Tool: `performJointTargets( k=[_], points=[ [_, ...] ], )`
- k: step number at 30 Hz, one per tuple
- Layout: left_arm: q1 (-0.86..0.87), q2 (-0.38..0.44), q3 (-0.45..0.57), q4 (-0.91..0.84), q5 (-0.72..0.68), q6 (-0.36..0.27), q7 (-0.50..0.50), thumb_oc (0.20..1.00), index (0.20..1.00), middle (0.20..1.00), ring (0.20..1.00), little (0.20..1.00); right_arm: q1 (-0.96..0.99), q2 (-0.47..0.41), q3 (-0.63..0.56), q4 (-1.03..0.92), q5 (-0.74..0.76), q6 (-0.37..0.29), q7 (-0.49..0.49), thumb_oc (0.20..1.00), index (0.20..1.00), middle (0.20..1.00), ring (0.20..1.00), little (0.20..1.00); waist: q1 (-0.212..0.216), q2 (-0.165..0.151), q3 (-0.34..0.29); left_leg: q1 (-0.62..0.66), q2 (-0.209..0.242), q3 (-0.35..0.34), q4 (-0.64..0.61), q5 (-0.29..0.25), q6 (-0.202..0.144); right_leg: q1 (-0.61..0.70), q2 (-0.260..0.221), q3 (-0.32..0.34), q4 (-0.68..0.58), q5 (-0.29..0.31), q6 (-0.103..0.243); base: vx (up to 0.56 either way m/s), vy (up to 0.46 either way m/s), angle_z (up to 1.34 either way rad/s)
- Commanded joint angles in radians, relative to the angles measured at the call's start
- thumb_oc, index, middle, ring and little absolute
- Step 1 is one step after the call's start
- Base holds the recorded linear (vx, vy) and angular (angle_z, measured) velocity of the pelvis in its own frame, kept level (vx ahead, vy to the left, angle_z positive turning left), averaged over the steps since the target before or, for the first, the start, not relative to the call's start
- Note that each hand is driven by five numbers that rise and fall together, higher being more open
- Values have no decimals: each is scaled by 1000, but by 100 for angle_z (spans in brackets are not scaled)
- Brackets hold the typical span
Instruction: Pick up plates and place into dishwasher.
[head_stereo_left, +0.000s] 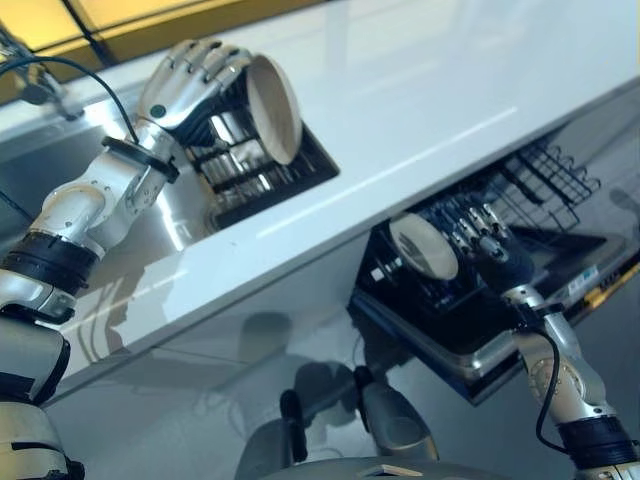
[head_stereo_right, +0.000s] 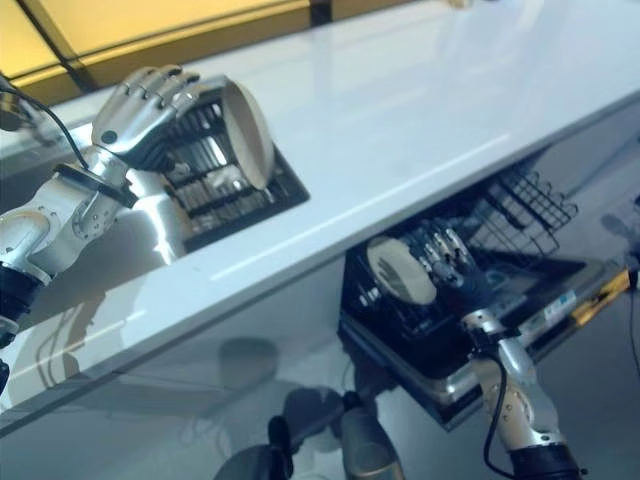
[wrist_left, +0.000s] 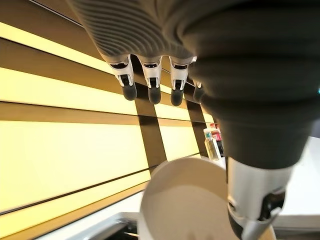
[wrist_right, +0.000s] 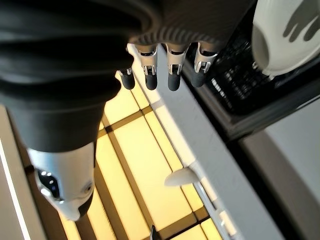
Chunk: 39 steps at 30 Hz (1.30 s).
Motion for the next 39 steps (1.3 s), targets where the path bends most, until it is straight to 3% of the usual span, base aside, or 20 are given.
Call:
performJointTargets(
  k=[1, 12, 21, 31, 37, 38, 39],
  points=[
    [-103, 17, 11, 8, 54, 54, 77, 1000, 1000, 1000, 1000, 1000, -48, -55, -46, -67, 57, -73, 29, 1000, 1000, 1000, 1000, 1000, -18, 0, -5, 32, 15, 42, -50, -17, 32, -92, 60, 25, -25, 82, 24, 36, 12, -8],
    [-226, 11, -56, 72, 155, 127, 176, 1000, 1000, 1000, 1000, 1000, -63, -85, -39, -83, 94, -91, 43, 1000, 1000, 1000, 1000, 1000, -41, -17, 47, -65, 35, 52, -27, 18, 11, -171, 77, 25, 12, 81, 4, -37, -2, -6],
    [-375, 31, -202, 106, 255, 235, 7, 1000, 1000, 1000, 1000, 1000, -88, -96, -38, -103, 124, -73, 18, 1000, 1000, 1000, 1000, 1000, -66, -8, 60, -79, 46, 68, -28, 28, -1, -180, 73, 21, 13, 78, 1, -3, -2, 0],
    [-437, 35, -260, 189, 383, 291, -93, 1000, 1000, 1000, 1000, 1000, -85, -108, -57, -86, 157, -52, 40, 1000, 1000, 1000, 1000, 1000, -92, 1, 59, -70, 49, 89, -18, 20, -5, -168, 68, 32, 6, 75, 0, 43, 5, -7],
    [-479, 16, -312, 215, 486, 330, -259, 1000, 1000, 1000, 1000, 1000, -100, -104, -39, -98, 165, -68, 28, 1000, 1000, 1000, 1000, 1000, -96, -8, 79, -79, 54, 88, -19, 24, -6, -174, 70, 23, 12, 70, -3, -13, -17, -1],
    [-481, 15, -317, 220, 486, 334, -270, 944, 944, 944, 944, 944, -102, -105, -37, -101, 166, -69, 24, 1000, 1000, 1000, 1000, 1000, -97, -9, 81, -80, 54, 88, -19, 24, -6, -174, 70, 22, 12, 70, -3, 0, 0, 0],
    [-486, 12, -326, 226, 490, 343, -288, 420, 420, 420, 420, 420, -106, -105, -34, -102, 167, -70, 17, 1000, 1000, 1000, 1000, 1000, -97, -10, 83, -82, 56, 89, -17, 25, -7, -176, 70, 20, 14, 70, -3, 0, 0, 0]
  ],
)
